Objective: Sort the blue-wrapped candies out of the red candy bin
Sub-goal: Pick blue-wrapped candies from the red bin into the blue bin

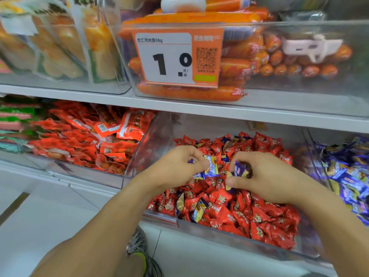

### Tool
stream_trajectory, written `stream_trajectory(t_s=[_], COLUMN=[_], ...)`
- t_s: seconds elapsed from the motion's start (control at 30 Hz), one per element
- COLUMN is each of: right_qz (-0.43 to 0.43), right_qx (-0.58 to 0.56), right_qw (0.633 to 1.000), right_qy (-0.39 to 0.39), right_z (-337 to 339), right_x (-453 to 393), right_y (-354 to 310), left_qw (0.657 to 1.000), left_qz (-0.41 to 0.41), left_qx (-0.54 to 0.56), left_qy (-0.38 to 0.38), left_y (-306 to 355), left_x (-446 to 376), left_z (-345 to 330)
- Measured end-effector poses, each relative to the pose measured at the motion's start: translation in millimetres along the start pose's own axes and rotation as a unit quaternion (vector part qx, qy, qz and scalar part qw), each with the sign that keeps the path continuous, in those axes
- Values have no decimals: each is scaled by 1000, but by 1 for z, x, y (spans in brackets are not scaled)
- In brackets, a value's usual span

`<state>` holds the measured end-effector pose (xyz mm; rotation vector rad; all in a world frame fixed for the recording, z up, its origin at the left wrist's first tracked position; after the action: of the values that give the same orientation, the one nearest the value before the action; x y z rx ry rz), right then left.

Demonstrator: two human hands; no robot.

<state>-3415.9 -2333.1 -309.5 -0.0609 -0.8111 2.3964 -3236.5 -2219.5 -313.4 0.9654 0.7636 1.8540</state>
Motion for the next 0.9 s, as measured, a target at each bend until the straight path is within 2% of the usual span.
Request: stream_trajectory(t_s=[0.1, 0.2, 0.37, 0.47, 0.53, 0.6, 0.67, 0.7, 0.77, 0.83, 0.9], right_qz=[0, -1, 52, 25, -19, -77, -155, -178, -178, -170, -150], right_qx=[-145, -275, -228, -189, -148, -110, -82, -78, -88, -104, -187], right_qw=[988, 960, 967, 971, 978, 978, 962, 953, 943, 940, 932], right_qy=[50, 55, 103, 142, 146, 160, 207, 233, 267, 276, 272], right_z=[6, 9, 44, 76, 97, 113, 118, 117, 112, 109, 109], right_x=[11, 24, 59, 87, 106, 123, 133, 135, 134, 133, 132], right_y=[-1, 0, 11, 39, 64, 93, 120, 129, 142, 145, 142], left_qw=[985, 975, 981, 966, 963, 970, 968, 955, 902, 872, 879], left_qz=[18, -10, -48, -55, -78, -154, -249, -290, -355, -374, -364], left_qx=[159, 208, 186, 252, 254, 187, 38, -61, -246, -316, -301], left_qy=[-68, -82, -29, 23, 35, 11, -12, -22, -24, 0, 62], left_y=[9, 30, 71, 102, 127, 151, 170, 177, 181, 177, 165], left_x=[8, 14, 18, 19, 21, 20, 11, 5, -7, -12, -12], left_z=[-19, -45, -73, -97, -121, -148, -172, -180, -191, -191, -180])
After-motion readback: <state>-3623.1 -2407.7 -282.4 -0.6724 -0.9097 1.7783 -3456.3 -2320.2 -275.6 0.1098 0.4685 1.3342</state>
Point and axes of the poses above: each hand's wrist, its own x-axis away from the middle knuckle, its own z-axis out of the back of the hand, y = z × x, the point moved 1 cm from there along -x, towards the middle knuckle, and after that the axes turned 5 degrees about -x, right-handed, at the moved point
